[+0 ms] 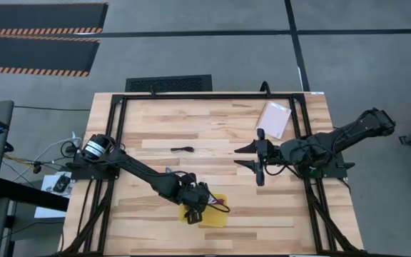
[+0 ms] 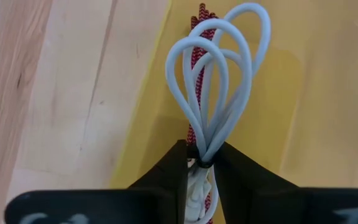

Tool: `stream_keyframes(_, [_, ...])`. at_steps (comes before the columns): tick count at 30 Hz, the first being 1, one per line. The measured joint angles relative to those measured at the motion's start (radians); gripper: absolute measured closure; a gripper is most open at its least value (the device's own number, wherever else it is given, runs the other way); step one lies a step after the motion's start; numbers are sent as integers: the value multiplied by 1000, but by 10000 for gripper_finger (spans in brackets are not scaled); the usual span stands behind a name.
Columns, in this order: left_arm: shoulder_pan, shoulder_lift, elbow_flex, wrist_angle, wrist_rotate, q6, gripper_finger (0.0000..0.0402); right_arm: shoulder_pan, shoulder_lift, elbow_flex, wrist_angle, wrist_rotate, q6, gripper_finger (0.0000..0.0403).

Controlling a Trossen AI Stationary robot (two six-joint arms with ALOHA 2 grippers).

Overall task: Pick and place USB-C Cables
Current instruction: Put the white charger cable into the yellow bin, then put the black charger cable into the yellow bin

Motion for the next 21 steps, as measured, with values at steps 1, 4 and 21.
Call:
stream_keyframes(1, [0,0,0,1,1,0,348,0,0,0,0,0,0,219])
stream_keyframes(4, [-1,0,0,2,1,0,343,0,0,0,-2,0,0,219])
stream_keyframes(21, [-1,-1,3,51,5,46,216,0,0,0,-24,1,-3,219])
